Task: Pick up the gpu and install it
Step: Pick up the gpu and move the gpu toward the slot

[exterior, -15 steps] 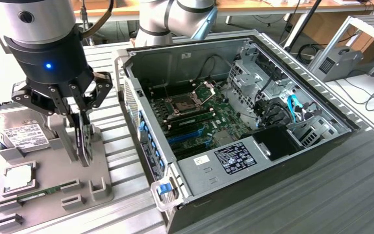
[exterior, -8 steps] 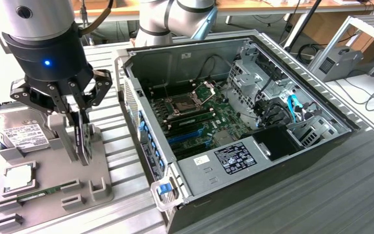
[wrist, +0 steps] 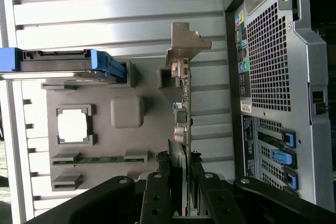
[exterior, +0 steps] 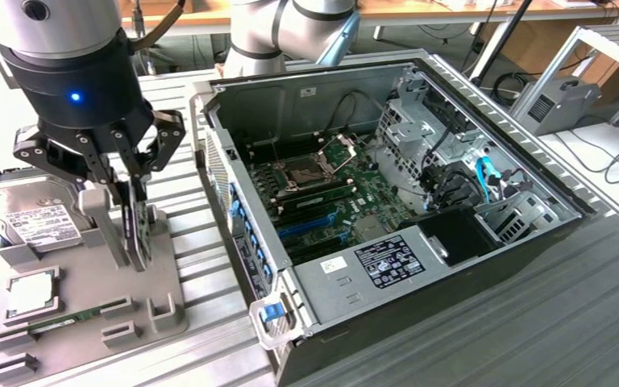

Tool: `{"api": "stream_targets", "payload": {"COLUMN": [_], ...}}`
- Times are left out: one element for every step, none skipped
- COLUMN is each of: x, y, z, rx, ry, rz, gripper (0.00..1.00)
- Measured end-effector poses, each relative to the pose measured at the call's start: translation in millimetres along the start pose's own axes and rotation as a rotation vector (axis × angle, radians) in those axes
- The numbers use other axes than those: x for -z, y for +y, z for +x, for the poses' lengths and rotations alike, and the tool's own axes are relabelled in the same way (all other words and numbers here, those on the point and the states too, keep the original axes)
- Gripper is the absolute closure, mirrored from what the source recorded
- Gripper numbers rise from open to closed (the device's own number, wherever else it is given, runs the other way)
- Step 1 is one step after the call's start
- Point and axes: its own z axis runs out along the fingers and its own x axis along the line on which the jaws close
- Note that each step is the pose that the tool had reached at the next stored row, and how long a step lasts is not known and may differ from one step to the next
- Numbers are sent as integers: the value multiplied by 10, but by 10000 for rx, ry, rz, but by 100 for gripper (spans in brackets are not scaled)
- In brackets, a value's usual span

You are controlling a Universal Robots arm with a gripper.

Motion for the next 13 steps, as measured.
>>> {"api": "stream_targets", "payload": {"x": [8,15,22,29,36,43,52,61,69,78,85,93,99], "y": [0,1,1,1,2,2,2,3,3,3,4,4,4], "z": [0,0,-1,-1,-1,-1,-2,-2,-2,-2,-2,-3,-3], "rx": [0,0,0,0,0,0,0,0,0,0,0,0,0], "ry": [-1,-1,-1,-1,-1,-1,-1,-1,-1,-1,-1,-1,-1], "rz": [-1,-1,-1,-1,0,-1,0,-1,-2,-1,-1,-1,-1], "gripper": [74,74,74,74,74,74,74,74,74,74,74,74,74]}}
